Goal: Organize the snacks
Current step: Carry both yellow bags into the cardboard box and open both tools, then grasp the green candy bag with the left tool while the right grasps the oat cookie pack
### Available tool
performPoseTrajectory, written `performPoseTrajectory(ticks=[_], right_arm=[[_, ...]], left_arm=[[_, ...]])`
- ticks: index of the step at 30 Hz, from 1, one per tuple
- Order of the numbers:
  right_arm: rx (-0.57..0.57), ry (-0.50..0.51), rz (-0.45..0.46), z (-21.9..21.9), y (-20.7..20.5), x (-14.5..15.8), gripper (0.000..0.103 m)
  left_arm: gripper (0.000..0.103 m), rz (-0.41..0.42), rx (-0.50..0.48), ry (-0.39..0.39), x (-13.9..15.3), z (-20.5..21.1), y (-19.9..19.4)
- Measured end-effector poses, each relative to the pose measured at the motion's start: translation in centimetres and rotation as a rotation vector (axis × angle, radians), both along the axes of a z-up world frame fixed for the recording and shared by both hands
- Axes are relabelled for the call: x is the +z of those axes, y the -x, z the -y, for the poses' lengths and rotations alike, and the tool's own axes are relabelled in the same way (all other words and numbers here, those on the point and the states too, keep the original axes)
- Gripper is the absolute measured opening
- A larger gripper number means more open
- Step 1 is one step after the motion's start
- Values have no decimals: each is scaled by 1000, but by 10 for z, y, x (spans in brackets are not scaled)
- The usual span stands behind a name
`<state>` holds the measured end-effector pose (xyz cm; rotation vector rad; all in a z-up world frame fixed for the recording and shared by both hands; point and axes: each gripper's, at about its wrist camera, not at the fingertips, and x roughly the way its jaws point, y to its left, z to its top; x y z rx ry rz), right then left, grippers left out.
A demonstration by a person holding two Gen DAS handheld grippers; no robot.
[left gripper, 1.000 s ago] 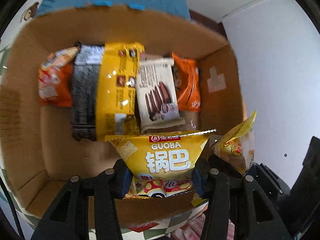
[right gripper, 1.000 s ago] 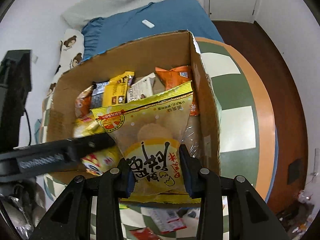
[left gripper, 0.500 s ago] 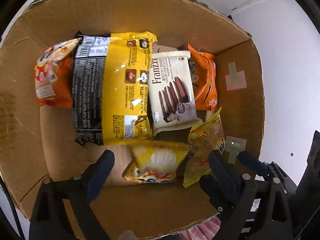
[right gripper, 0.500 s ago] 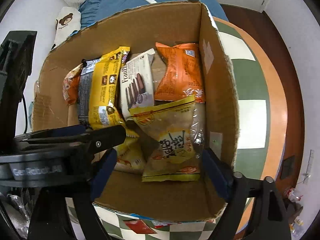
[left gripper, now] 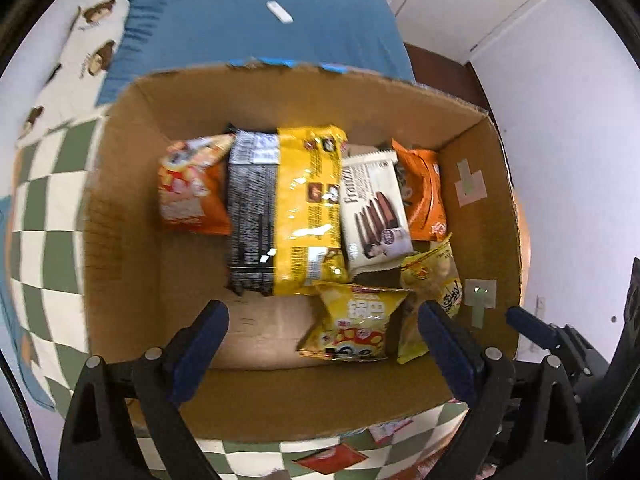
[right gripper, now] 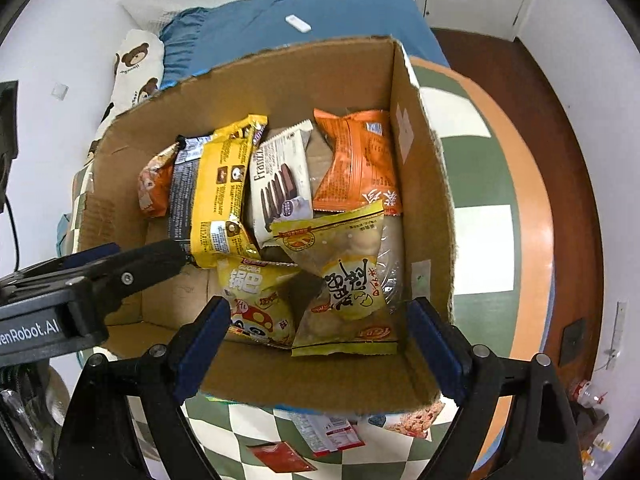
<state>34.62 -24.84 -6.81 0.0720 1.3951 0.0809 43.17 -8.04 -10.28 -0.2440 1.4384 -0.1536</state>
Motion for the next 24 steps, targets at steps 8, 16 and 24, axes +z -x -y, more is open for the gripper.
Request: performPoseTrajectory(ticks=[8,16,24], right_arm=[[1,8,92,3,24,27,92],[8,8,225,0,58,62,92],[10,5,351,1,100,93,92]], left_arm=[[97,125,29,-67,33,-12,25],[97,253,41,-114,62,-22,72],[97,364,47,-160,84,-27,121]])
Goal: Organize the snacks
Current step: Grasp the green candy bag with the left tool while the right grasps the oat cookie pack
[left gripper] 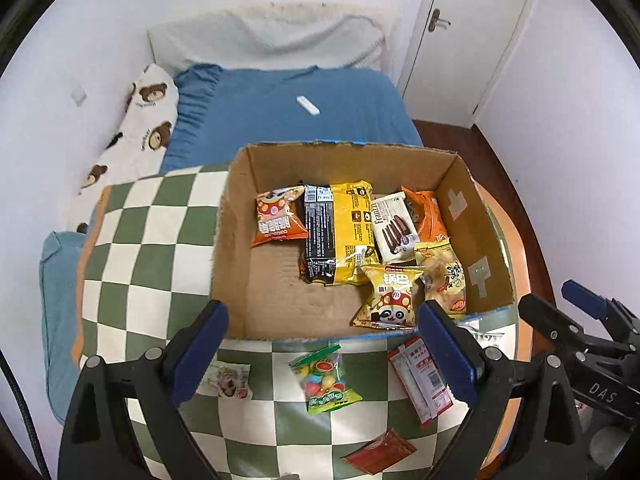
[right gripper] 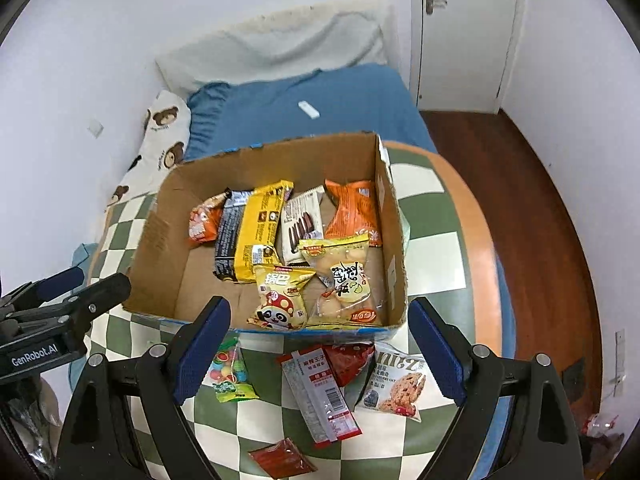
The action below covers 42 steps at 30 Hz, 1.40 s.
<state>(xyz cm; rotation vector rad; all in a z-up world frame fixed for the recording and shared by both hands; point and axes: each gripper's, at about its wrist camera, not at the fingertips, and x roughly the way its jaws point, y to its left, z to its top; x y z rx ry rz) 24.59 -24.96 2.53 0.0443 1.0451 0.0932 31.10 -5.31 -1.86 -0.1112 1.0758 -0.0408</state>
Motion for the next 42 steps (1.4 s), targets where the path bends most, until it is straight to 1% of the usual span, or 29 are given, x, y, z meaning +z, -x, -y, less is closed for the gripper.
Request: performPoseTrajectory(ticks=[5,7,9,11,12,13,14,15,18,20,22,25,27,29,30,31,32,34,35,37,38,39,42], right_arm=[[16,1,66,-4,26,17,92],[16,-14,77,-3,37,16,92],[27,-43,50,-2,45,6,92],[32,-50,19,0,49,-10,92],[28,-46,-8,1,51,-23,88],[26,-49,-28,4,52,-34,81],[25,-54,-50,5,52,-44,66],[19,-59,-85,8,52,-59,64],[-20,-83,-145,21,51,-89,64],[-51,-108,-177,31,50,-107,64],[-92,-114,-188,42,48,-119,64],[-176,-112,-205,65,43,-132,64],[-235,-115,-227,82,40,-141,69],[-247,-130,-240,89,37,-149,72],[-244,-116,-253,91,34,-156,75],[-241,-109,-263,93,31,-162,75],[-238,-100,-279,92,26,-169,75],[-232,-68,-321,91,17,-188,75],[-222,-61,-331,90,14,-194,74],[-205,-9,-331,86,11,-203,64],[-190,12,-320,83,12,-204,60],[-175,21,-310,82,14,-204,57],[-141,48,-319,80,24,-204,55]], left_arm=[[97,51,14,-8,12,3,29],[97,47,18,-13,8,4,40],[97,24,24,-23,-4,4,48],[97,-25,31,-29,-25,5,52],[97,-62,37,-21,-38,4,51],[97,-115,42,3,-56,2,50],[97,-157,45,27,-72,2,49],[97,-204,51,46,-89,1,46],[97,-330,65,118,-139,1,36],[97,-381,74,165,-163,4,32],[97,-426,105,211,-184,4,24],[96,-464,140,237,-209,5,15],[87,-469,150,228,-219,6,13],[81,-450,146,210,-222,9,14],[80,-440,144,192,-223,10,15],[78,-430,138,175,-223,10,16],[69,-422,132,161,-223,11,16],[67,-415,114,129,-224,12,18],[67,-412,107,112,-224,12,20],[63,-409,85,84,-224,14,26],[58,-413,70,75,-226,15,30],[54,-420,56,65,-228,16,35],[53,-432,21,37,-233,18,52]])
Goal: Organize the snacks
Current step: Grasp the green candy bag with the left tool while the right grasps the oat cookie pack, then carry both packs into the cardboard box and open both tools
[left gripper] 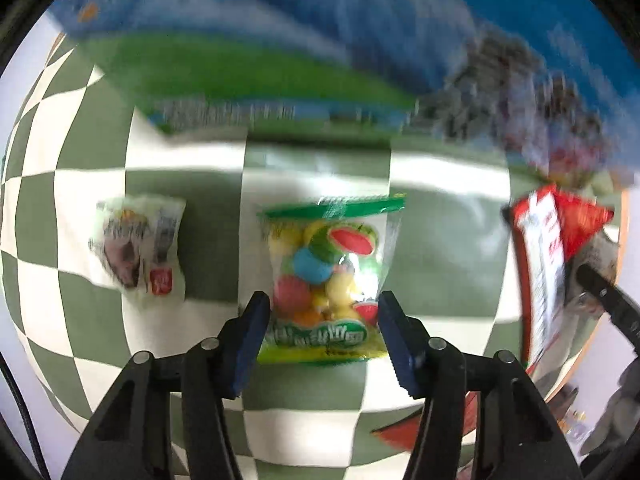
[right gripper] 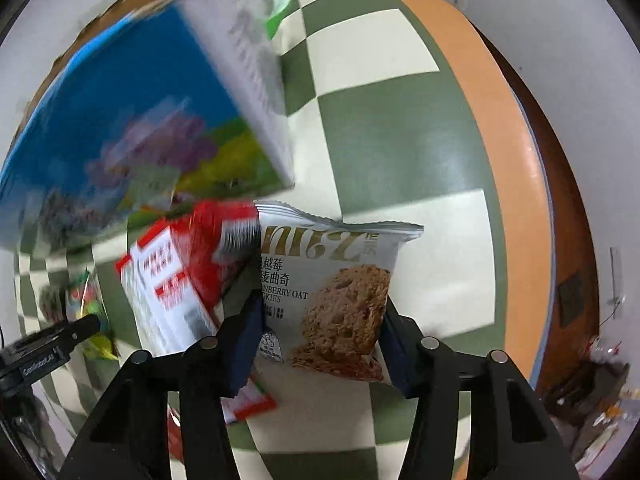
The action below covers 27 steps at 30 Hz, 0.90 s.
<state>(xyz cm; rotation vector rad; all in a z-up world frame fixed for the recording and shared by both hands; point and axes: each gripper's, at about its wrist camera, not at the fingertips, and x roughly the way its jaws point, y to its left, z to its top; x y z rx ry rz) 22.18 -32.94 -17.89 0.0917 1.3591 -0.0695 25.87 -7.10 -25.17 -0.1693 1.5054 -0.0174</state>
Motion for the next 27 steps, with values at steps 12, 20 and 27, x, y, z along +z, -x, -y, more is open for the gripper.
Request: performPoseTrajectory(ticks=[12,20,27], right_arm=[[-34,-73,-77,28,65,-24,61],[-89,-62,-44,34,63,-33,62],[-64,-29,-8,13,73,-16,48]], left_arm=[[58,-78,0,34,-28,-7,32],[59,-54,2,22,-25,0,14],[49,-17,-17,17,3,-1,11]])
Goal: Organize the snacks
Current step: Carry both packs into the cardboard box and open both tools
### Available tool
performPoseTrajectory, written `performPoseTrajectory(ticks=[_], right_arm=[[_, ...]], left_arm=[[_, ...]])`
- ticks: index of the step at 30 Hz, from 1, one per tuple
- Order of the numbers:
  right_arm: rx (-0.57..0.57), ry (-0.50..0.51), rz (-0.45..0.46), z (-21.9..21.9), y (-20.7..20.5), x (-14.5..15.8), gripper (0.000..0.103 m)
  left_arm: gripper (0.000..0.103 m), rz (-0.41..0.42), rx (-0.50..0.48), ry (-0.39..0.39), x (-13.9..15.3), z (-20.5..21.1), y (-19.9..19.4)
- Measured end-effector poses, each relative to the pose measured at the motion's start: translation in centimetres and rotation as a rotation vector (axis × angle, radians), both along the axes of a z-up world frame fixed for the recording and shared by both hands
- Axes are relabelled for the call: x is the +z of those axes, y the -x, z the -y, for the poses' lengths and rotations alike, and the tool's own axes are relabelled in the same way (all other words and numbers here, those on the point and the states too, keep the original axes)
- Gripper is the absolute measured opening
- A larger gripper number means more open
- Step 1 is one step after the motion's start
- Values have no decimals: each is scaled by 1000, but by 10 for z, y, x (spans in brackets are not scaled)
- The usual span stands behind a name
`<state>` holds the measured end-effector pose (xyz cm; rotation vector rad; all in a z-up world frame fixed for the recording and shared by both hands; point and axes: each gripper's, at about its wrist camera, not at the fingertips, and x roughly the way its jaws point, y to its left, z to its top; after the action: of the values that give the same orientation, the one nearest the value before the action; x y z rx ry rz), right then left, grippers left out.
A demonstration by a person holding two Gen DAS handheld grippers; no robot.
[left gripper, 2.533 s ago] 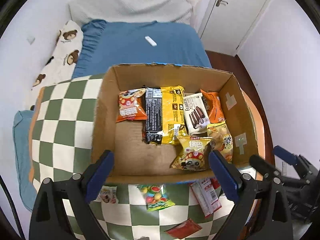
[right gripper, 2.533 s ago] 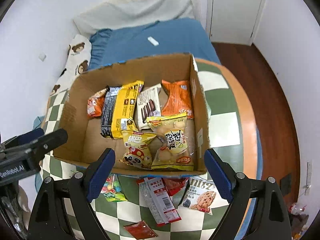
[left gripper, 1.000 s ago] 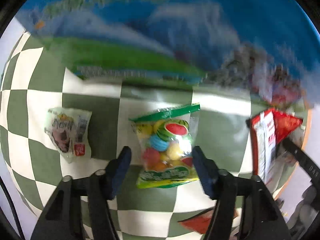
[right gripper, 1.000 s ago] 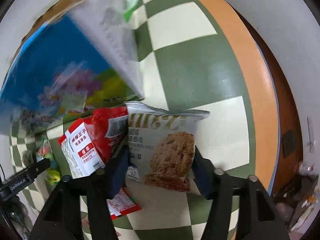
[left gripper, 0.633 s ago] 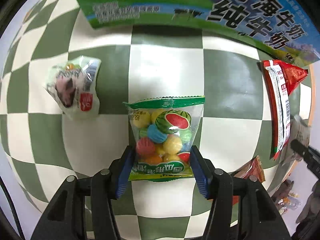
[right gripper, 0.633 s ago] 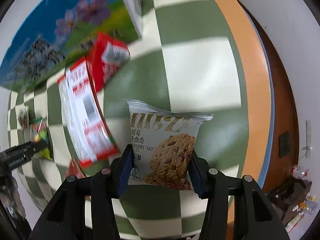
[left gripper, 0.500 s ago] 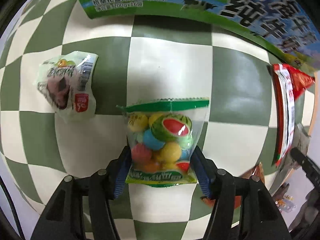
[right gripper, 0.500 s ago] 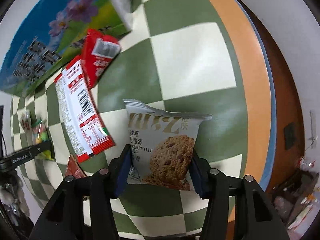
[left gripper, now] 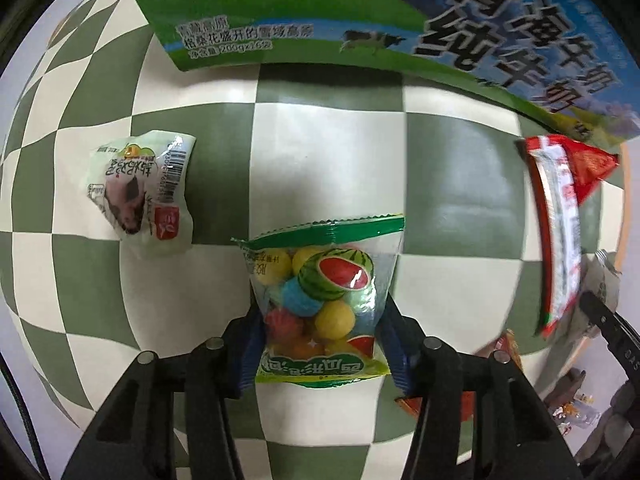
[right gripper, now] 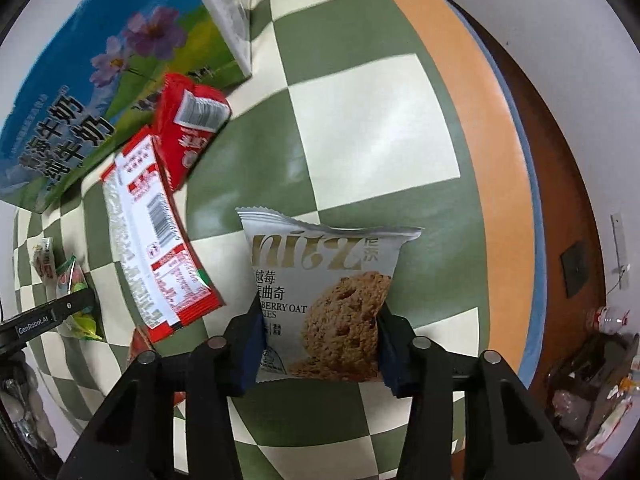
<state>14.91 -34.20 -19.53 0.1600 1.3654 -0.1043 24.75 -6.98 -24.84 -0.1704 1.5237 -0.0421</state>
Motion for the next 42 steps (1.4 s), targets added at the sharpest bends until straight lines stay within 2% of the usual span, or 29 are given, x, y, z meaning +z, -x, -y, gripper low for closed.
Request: performPoseTrajectory(ticks=[5,10,13,15,17,19,22,26,29,33,40,41,42], right_arm=[[11,-51,51,-7,6,25,47],[65,-156,136,-33,4,71,47],[110,-243,186,-57,-5,101,47],[145,-294,215,-74,-18,119,47],[185,-352,245,-95,-37,137,47],[220,-374,266,-111,-56,150,47],[263,-368,292,-137,-91,161,47],[294,-371,246,-161,-138,153,47],[304,-385,191,-172,-167,140,47],[310,-399,133,-181,-187,121,47],[332,-399,31,-196,-200,89,48],[326,-404,6,-197,-202,82,54],[318,-407,-30,-196,-205,74,72]], left_arm=[[49,46,-25,47,38,2,7],[49,140,-21,147,106,1,3],[49,210,-18,182,150,-3,-9],[49,246,-15,185,174,-10,-22],[49,274,-15,156,191,-16,-40],[49,276,-6,144,198,-25,-60],[49,262,19,113,195,-40,-94],[49,209,63,96,183,-60,-135],[49,133,87,92,163,-71,-158],[49,40,95,82,137,-76,-172],[50,-62,107,97,112,-74,-175],[54,-73,107,93,109,-73,-175],[61,-80,112,94,106,-73,-175]])
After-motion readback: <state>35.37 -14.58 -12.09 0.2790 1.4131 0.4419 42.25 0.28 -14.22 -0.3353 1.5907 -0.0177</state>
